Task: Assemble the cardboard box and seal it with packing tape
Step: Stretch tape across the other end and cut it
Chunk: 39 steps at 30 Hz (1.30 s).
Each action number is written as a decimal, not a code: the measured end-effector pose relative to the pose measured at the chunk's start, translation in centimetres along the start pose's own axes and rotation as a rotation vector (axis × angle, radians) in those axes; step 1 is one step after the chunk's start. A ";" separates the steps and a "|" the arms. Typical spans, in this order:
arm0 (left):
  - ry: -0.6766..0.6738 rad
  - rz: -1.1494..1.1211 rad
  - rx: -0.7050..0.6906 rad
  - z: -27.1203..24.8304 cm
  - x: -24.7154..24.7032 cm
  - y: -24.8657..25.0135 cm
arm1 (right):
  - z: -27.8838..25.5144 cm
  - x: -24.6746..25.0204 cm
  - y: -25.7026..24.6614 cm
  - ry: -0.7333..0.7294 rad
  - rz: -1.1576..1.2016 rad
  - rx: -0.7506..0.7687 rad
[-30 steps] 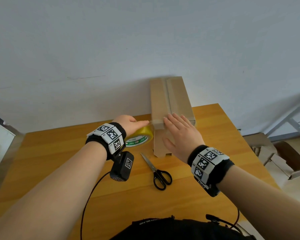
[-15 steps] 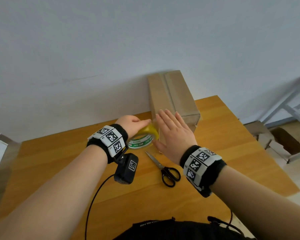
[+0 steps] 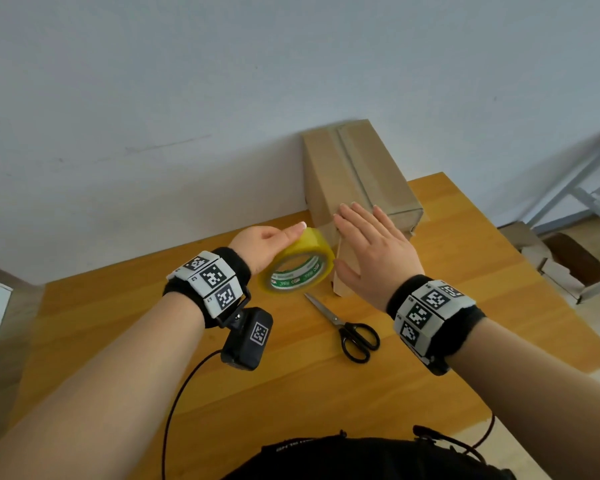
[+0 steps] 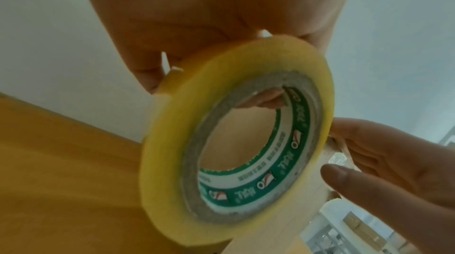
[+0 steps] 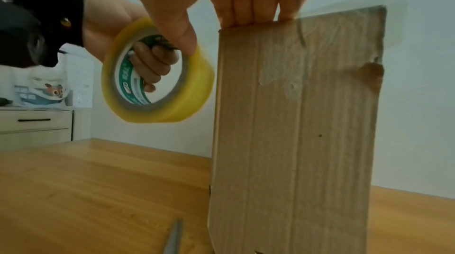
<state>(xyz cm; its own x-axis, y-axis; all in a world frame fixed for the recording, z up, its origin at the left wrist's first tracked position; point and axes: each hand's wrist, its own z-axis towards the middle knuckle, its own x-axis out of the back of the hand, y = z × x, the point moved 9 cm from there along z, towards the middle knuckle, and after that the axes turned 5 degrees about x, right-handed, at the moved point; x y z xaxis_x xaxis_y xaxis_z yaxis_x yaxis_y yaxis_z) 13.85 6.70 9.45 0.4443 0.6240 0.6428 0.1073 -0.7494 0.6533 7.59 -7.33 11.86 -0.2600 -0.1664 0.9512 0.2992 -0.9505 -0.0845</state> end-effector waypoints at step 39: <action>0.016 0.190 0.071 0.3 -1.5 -2.2 | 2.3 1.1 1.3 0.244 0.053 -0.375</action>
<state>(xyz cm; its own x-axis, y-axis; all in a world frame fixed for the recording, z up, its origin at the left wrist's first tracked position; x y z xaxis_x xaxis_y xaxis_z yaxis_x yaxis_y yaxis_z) 13.20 7.40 6.94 0.4479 0.4730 0.7587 0.0854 -0.8674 0.4903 9.85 -8.18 13.44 -0.4760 -0.2319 0.8483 -0.0238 -0.9609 -0.2760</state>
